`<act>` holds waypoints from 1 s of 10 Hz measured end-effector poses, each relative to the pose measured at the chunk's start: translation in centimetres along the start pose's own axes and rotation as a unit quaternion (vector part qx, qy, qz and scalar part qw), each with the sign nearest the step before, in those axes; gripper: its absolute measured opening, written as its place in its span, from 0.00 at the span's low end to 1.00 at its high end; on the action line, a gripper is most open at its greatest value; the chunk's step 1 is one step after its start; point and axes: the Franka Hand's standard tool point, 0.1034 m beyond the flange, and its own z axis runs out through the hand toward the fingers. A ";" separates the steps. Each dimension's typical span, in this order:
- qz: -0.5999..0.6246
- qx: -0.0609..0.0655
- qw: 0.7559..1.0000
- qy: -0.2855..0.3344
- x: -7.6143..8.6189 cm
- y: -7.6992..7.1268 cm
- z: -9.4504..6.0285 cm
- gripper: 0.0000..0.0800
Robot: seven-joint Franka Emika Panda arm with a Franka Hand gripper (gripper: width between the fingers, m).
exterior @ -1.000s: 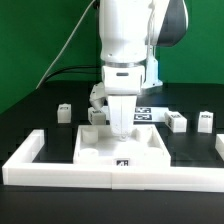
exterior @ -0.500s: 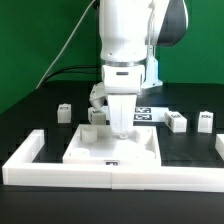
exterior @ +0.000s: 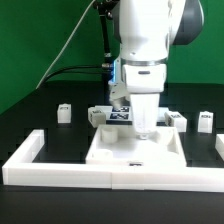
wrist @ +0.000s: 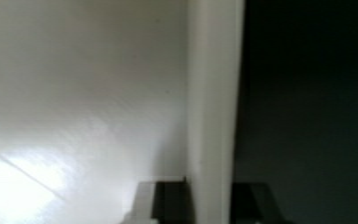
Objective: Assemble one leg
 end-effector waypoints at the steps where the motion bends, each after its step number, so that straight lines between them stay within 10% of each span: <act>1: -0.003 0.000 1.000 0.002 1.4 0.5 -0.1 0.08; 6: -0.010 0.010 1.000 0.009 7.0 1.4 0.4 0.08; 10: 0.002 0.013 1.000 0.006 7.3 1.2 0.2 0.08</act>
Offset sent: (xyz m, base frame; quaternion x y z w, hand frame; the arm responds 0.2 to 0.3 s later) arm 0.0221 0.0573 -0.0071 0.0169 -0.0031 -0.0377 0.9991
